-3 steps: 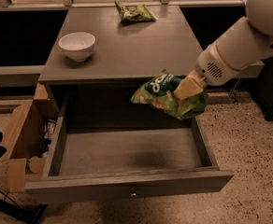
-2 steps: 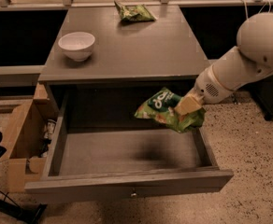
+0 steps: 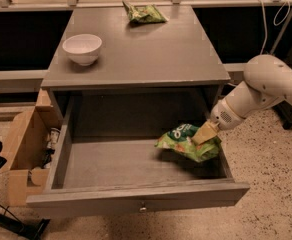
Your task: Place green rice chip bag into top drawer
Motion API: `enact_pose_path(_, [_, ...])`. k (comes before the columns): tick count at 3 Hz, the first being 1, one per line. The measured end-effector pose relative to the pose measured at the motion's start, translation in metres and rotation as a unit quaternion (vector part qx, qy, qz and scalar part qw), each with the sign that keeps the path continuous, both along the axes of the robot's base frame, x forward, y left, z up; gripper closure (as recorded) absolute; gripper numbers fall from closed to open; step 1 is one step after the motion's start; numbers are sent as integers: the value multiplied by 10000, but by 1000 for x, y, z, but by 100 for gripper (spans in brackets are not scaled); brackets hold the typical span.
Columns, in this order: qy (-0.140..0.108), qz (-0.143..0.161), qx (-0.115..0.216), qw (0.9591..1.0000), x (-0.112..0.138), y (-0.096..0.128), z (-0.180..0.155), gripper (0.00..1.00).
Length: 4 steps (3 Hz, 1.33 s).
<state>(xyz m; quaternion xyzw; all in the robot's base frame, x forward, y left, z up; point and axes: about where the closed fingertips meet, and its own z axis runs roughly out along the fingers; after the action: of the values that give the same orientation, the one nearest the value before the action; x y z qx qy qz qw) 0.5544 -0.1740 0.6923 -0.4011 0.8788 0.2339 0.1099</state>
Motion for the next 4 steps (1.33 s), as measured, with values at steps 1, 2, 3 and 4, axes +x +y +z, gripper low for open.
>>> enact_pose_path(1, [-48,24,-1,10000,0,3,2,77])
enact_pose_path(2, [-29,39,2,10000,0,4,0,53])
enact_pose_path(3, [-14,53,5,10000,0,6,-1,29])
enact_pose_path(4, [3,66,8,10000,-1,7,-3,6])
